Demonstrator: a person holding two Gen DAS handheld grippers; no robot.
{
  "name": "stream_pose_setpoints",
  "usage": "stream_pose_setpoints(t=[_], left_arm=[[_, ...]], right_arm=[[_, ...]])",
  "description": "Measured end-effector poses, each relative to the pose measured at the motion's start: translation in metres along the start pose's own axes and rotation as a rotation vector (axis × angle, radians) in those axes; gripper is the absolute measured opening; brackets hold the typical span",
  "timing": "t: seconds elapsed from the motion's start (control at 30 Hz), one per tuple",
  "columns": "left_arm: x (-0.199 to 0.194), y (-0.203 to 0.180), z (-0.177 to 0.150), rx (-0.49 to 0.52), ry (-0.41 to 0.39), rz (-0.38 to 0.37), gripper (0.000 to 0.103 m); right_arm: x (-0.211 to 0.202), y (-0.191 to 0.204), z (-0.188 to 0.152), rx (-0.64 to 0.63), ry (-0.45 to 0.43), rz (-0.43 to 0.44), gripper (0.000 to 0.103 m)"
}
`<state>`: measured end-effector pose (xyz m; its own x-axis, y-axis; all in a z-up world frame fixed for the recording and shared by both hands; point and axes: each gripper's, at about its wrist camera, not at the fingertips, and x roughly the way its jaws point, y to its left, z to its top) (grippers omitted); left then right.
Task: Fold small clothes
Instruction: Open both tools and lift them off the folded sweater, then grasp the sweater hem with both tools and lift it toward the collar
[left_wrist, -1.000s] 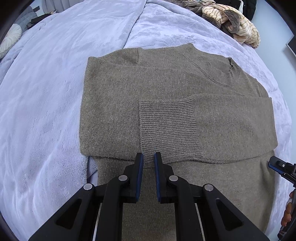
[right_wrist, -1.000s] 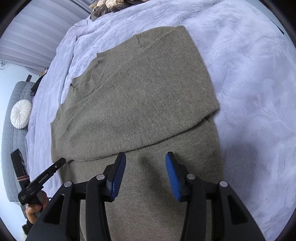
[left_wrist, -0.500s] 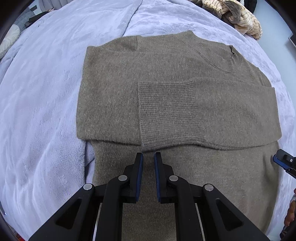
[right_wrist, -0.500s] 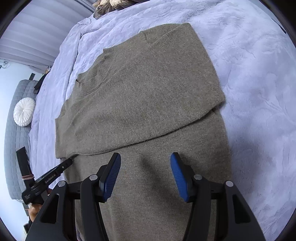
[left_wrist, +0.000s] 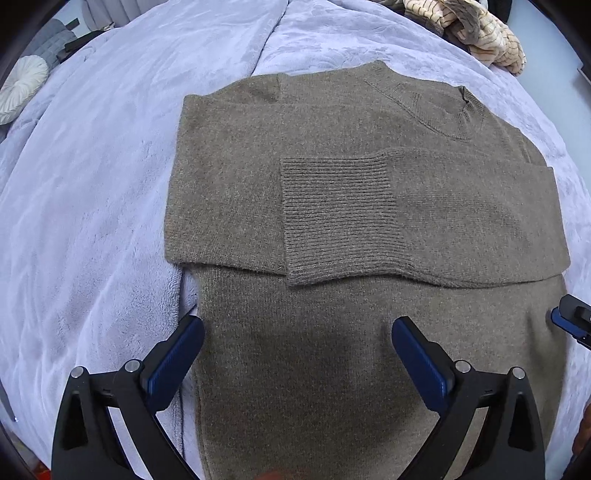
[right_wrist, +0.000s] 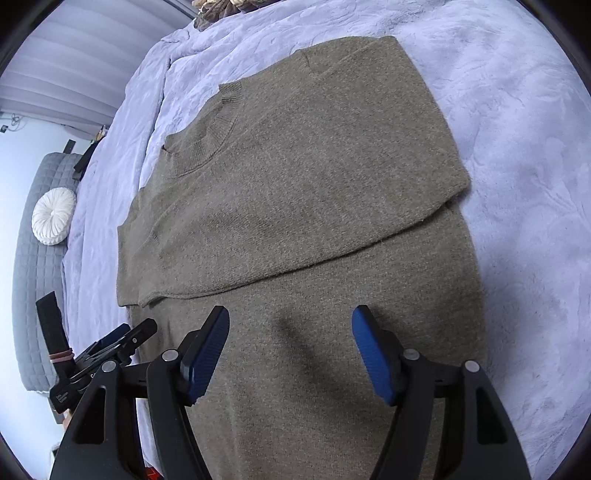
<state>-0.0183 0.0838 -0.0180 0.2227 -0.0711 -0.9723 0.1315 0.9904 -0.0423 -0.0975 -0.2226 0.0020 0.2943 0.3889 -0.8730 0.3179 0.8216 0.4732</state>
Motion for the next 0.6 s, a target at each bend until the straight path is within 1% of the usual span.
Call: stream_pose_setpoints(t=[0.03,0.23,0.4,0.5,0.6], left_arm=[[0.000,0.000,0.000,0.003,0.001,-0.003,0.102],[0.006,-0.006,-0.007,0.018,0.017,0.018,0.102],[0.012,-0.008,-0.012,0.026,0.039,-0.002,0.102],[0.012,-0.011,-0.016,0.032,0.042,-0.002,0.102],[0.011,-0.016,-0.018,0.036,0.049,-0.006,0.102]], right_arm=[[0.000,0.001,0.000,-0.003,0.000,0.001,0.083],[-0.001,0.007,-0.005,-0.050,-0.014,-0.011,0.083],[-0.005,0.014,-0.012,-0.143,-0.051,-0.027,0.083],[-0.005,0.013,-0.016,-0.152,-0.033,-0.020,0.083],[-0.005,0.007,-0.017,-0.127,-0.007,-0.006,0.083]])
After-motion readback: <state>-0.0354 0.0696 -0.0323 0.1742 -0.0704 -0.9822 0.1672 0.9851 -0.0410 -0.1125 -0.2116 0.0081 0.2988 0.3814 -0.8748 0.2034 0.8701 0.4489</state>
